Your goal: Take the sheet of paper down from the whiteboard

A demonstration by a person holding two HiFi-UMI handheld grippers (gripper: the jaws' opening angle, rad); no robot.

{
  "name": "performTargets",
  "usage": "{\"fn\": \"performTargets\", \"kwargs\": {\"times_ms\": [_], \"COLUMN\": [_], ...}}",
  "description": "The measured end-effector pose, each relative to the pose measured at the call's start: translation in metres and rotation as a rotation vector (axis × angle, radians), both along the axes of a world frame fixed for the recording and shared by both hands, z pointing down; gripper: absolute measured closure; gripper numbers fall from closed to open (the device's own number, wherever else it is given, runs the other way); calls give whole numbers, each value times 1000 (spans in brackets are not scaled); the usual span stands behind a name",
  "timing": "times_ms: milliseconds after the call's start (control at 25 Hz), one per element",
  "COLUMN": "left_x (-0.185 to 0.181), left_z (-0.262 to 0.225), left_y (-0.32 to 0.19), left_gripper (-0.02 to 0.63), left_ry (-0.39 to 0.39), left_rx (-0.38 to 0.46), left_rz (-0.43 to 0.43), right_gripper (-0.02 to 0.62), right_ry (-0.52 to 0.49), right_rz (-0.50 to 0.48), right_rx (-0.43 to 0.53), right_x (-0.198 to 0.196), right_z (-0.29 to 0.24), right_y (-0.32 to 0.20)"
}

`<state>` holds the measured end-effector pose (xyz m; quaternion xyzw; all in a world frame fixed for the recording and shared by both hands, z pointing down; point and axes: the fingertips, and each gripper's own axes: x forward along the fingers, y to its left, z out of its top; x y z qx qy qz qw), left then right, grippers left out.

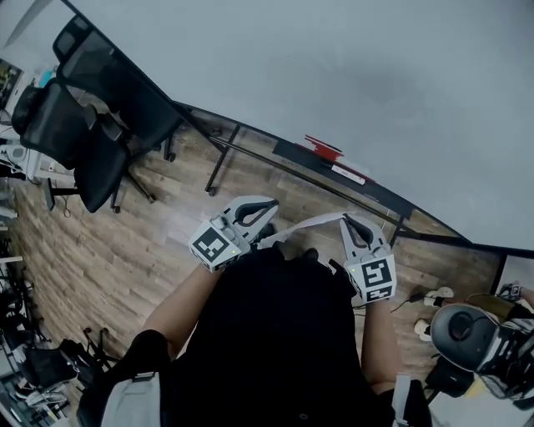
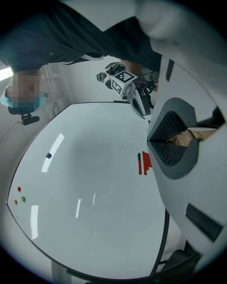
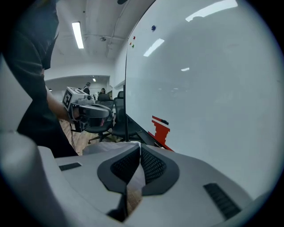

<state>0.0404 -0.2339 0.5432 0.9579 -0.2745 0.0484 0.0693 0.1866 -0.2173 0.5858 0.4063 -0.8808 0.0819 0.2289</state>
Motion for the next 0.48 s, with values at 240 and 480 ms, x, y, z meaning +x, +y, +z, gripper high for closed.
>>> {"fn": "performTargets", "kwargs": {"times_ms": [240,480], "left_x": [7,16], "left_z": [13,9], "left_y": [4,7], "left_gripper": [594,594], "left_ry": [-4,4], "left_rx": [-21,-18], "left_rz": [27,60], "right_gripper": [574,574], "right_ry": [12,21], "right_rz": [20,15], "right_rx": [-26,-41], "right_x": [2,0], "right_z": [20,22], "right_y": [1,4]}}
